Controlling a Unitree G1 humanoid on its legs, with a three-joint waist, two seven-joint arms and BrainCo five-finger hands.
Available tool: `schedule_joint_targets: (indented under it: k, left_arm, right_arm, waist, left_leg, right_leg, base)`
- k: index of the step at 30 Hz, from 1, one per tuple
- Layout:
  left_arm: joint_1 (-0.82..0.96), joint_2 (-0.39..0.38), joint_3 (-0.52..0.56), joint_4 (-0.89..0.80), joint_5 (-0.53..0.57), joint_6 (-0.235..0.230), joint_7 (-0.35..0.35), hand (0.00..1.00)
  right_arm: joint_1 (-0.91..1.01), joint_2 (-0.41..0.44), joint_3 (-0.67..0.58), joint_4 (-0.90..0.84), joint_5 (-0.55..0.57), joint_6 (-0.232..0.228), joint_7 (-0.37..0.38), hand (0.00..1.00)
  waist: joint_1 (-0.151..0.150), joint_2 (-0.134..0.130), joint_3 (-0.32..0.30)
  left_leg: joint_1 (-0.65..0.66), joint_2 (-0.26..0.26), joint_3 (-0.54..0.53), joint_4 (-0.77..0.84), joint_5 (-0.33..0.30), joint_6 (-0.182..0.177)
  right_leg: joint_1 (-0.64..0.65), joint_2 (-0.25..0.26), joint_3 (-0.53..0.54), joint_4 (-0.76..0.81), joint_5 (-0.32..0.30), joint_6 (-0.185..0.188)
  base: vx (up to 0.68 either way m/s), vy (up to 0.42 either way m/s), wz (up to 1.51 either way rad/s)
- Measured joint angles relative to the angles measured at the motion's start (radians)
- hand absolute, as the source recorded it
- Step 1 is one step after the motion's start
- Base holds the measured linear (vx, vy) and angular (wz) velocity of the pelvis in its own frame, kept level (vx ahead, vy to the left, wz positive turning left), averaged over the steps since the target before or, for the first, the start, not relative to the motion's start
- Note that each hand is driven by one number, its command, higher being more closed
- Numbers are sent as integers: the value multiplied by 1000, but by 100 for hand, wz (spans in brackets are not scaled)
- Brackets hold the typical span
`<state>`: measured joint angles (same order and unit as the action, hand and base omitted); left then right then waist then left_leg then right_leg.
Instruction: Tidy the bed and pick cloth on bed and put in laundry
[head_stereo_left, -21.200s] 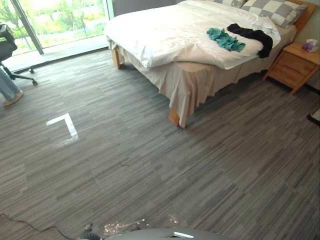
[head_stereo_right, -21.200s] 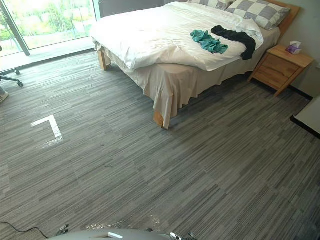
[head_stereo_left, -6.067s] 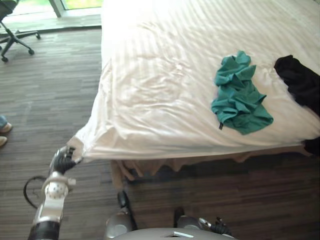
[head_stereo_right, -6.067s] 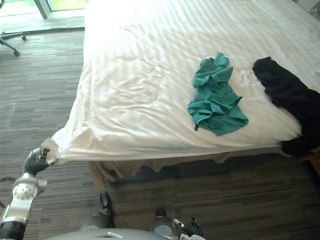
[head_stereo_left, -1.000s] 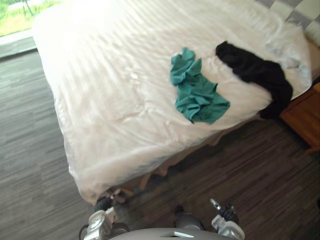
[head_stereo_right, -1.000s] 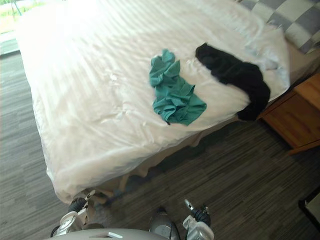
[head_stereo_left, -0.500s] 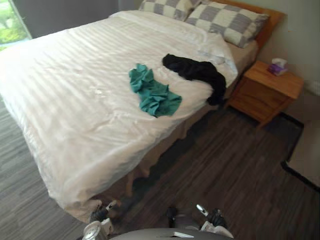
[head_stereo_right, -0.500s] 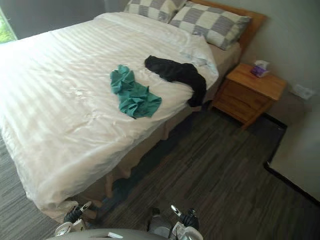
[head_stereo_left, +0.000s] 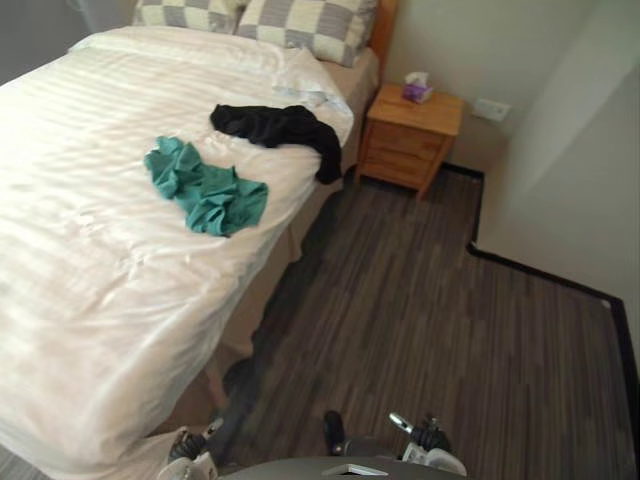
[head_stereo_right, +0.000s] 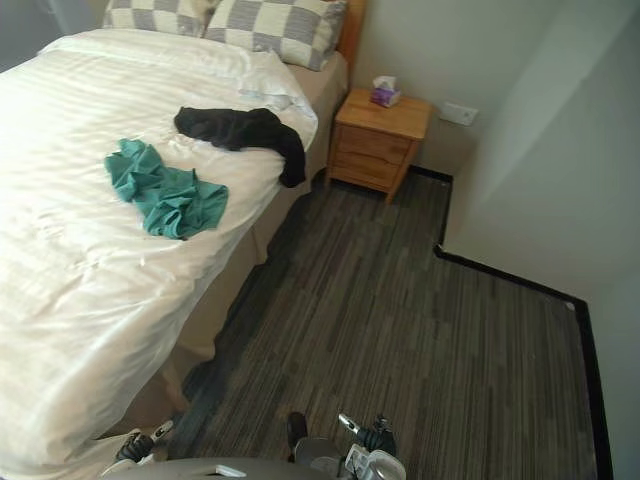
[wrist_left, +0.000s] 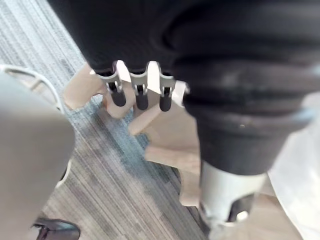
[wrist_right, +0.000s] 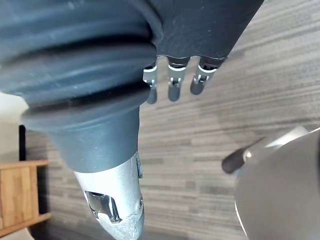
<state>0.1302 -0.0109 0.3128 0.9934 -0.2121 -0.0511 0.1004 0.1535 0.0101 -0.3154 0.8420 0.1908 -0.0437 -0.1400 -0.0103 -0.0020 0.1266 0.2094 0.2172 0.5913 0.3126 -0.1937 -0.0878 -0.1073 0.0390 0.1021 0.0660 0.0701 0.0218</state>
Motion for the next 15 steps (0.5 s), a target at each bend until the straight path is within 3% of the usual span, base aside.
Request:
schedule_joint_targets:
  k: [3,6,8,9,10,11,12,13,14,15]
  left_arm:
    - [4,-3,15,-7,-1,-2,22,0]
    - [26,-7,37,-37,0,-5,24,0]
    - [27,-19,20,-42,0,-20,2,0]
    - [26,-22,7,-40,1,-20,-2,0]
    - [18,-29,-8,-39,20,-20,-12,0]
    - [-9,-25,-7,-42,25,-20,-20,0]
    - [-33,2,-2,-37,40,-21,-20,0]
    - [-36,3,2,-25,51,-17,-19,0]
    - [-34,1,-6,-19,66,-15,-21,0]
    - [-35,-20,-23,-25,80,-13,-21,0]
  right_arm:
    - [-4,0,6,0,-3,4,-1,0]
    - [-10,-7,33,1,-12,4,0,0]
    - [-13,-10,52,-1,-35,5,1,0]
    - [-13,-11,62,-2,-38,5,2,0]
    - [-27,-11,66,-11,-37,5,7,0]
    - [-26,-7,67,-26,-41,4,8,0]
    - [-22,16,81,-10,-39,16,8,0]
    - [-15,22,78,-12,-39,13,8,0]
    - [-12,23,85,-16,-41,6,7,0]
    - [-23,7,83,-26,-42,6,7,0]
  waist:
    - [1,-5,4]
    - [7,-12,6]
    - [-5,-10,-1]
    - [-9,-13,-9]
    - [-23,24,-29]
    - [-40,-10,-15]
    - [-12,-55,-2]
    - [-14,-54,-3]
    - [-26,-52,-11]
    - [-28,-19,-9]
  left_leg:
    - [-37,-19,-188,117,-29,42]
    - [-69,-36,-283,207,-58,65]
    - [-52,-47,-353,173,-142,73]
    - [-38,-49,-350,125,-165,77]
    - [-25,-23,-343,4,-219,61]
    - [-17,-37,-335,-44,-244,-15]
    - [10,-74,-301,-47,-237,-5]
    - [22,-73,-284,-47,-237,-6]
    - [24,-77,-263,-49,-220,8]
    - [16,-55,-222,-60,-205,15]
  right_leg:
    - [-26,26,81,25,2,-2]
    - [-61,46,121,60,1,-3]
    - [-92,72,127,55,1,-3]
    - [-110,78,115,52,1,-3]
    - [-187,93,54,121,-1,-13]
    - [-251,81,13,291,-23,-37]
    - [-252,67,8,310,-47,-15]
    - [-238,73,25,290,-28,-7]
    - [-218,74,16,220,3,-24]
    - [-211,44,-94,192,-15,-92]
  base:
    - [-59,53,-81]
    - [-116,98,-111]
    - [-153,137,-99]
    - [-162,135,-84]
    - [-166,150,-41]
    - [-85,103,-69]
    - [-63,92,-65]
    - [-75,50,-90]
    - [-118,21,-59]
    - [-85,11,-50]
